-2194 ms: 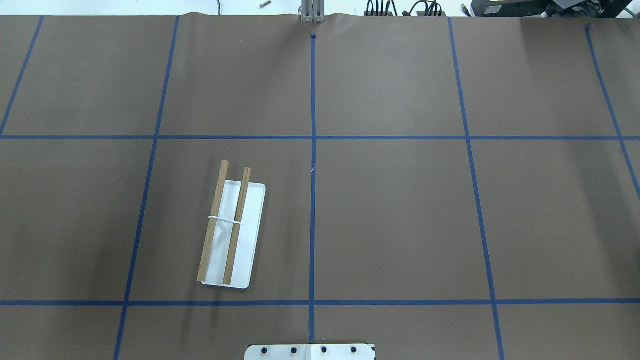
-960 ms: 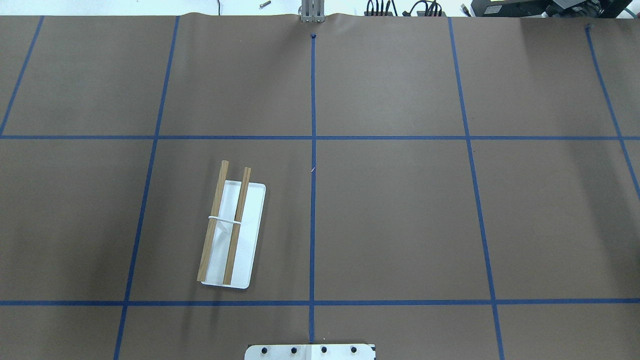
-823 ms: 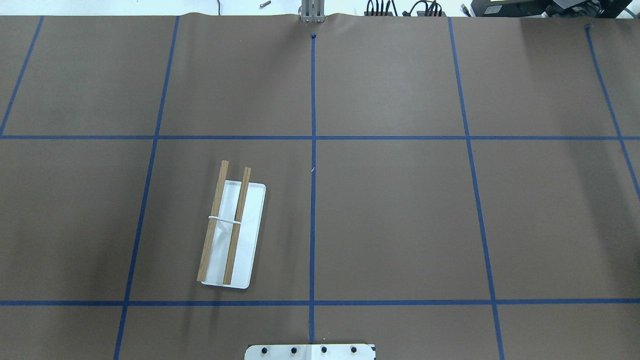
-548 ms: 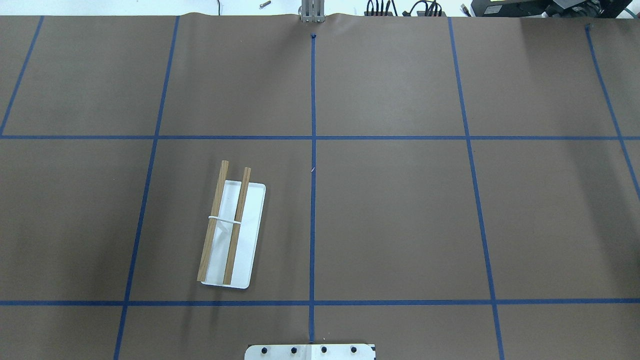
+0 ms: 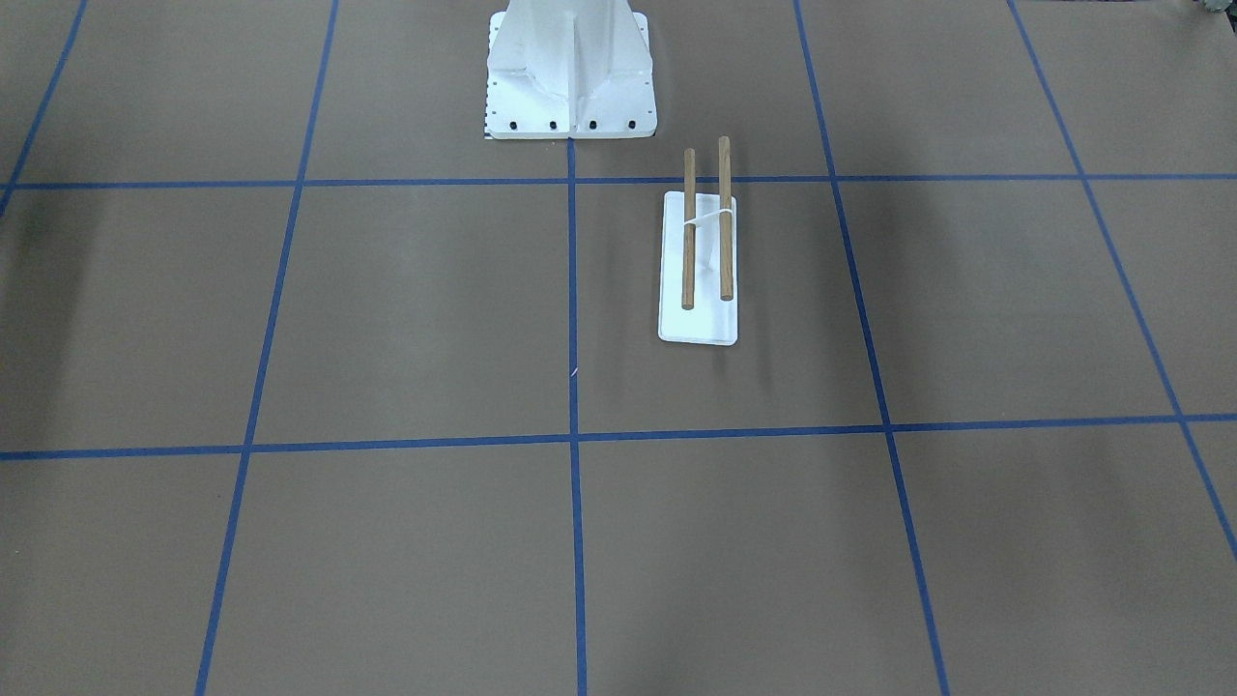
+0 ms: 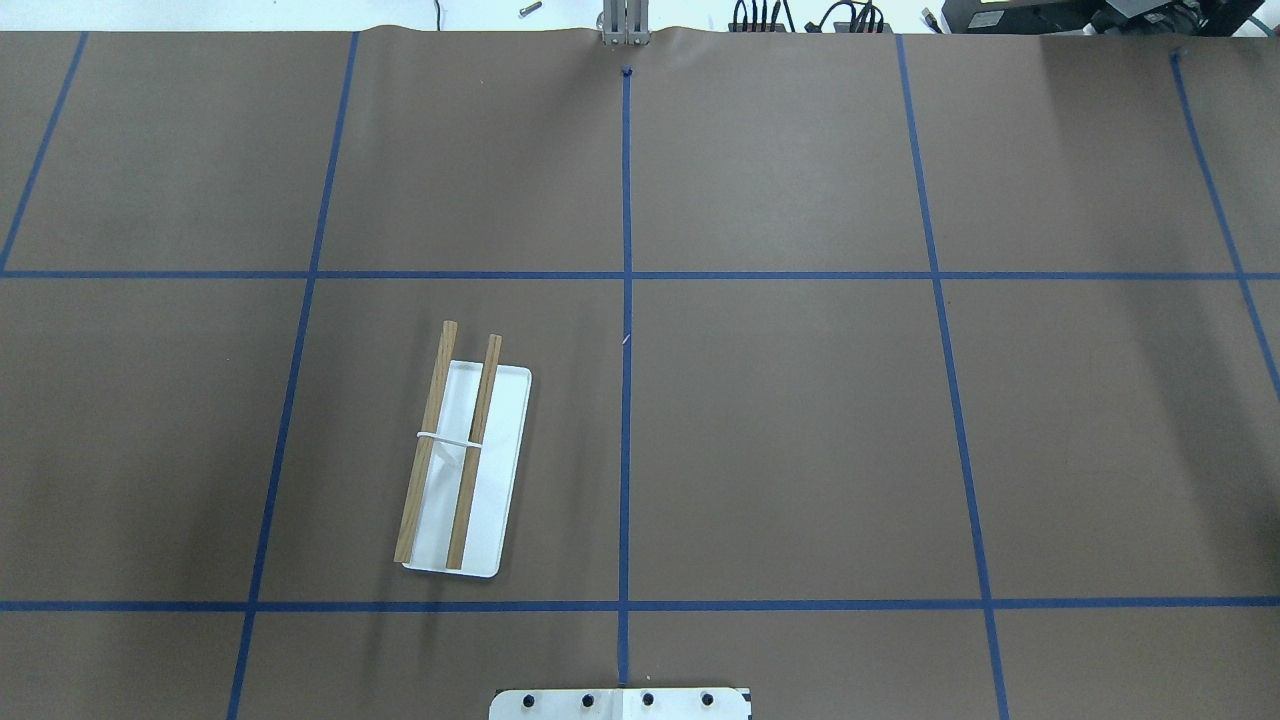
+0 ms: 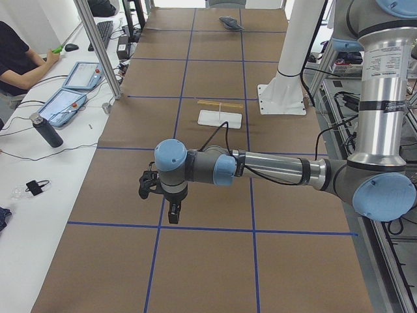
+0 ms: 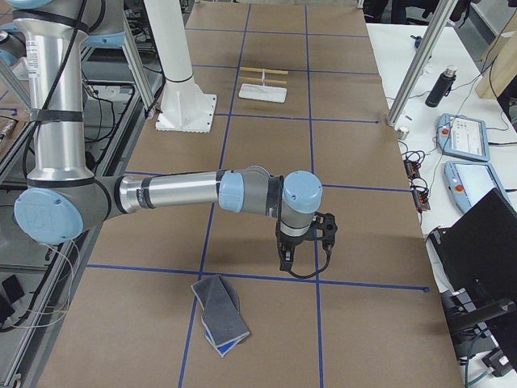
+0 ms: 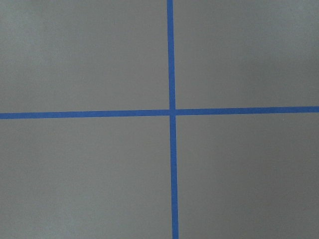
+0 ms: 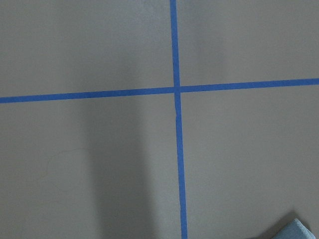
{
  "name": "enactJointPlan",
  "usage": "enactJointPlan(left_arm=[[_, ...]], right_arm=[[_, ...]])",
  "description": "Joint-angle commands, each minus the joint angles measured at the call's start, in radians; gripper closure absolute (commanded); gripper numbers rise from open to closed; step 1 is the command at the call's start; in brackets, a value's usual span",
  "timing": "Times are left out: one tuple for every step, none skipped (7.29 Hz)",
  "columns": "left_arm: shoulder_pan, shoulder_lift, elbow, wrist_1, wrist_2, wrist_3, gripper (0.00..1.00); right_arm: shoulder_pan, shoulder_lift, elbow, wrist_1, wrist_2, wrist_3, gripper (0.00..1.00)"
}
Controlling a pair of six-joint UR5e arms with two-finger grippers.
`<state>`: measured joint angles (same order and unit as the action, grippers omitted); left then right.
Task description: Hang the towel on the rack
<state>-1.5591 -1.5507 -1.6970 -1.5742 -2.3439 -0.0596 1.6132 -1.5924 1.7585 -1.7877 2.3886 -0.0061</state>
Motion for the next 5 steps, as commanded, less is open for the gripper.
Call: enactJointPlan(left_arm=[[0.004, 0.0, 0.014, -0.004, 0.003, 0.003, 0.01], [0.004, 0.004, 0.016, -0.006, 0.005, 0.003, 0.01], [0.004, 0.006, 0.017, -0.012, 0.003, 0.004, 0.01], [0.004, 0.006, 0.019, -0.033, 0.002, 0.004, 0.01], [0.004, 0.006, 0.022, -0.044, 0.002, 0.001, 0.01]], right_arm=[[-0.001, -0.018, -0.001, 0.001, -0.003, -0.002, 0.0], [-0.001, -0.04, -0.002, 0.001, -0.002, -0.006, 0.0], [-0.001, -0.052, 0.005, 0.01, -0.006, -0.018, 0.0], [-0.001, -0.095, -0.001, 0.023, -0.008, -0.021, 0.0], [-0.001, -0.142, -0.017, 0.083, -0.017, -0.028, 0.0]])
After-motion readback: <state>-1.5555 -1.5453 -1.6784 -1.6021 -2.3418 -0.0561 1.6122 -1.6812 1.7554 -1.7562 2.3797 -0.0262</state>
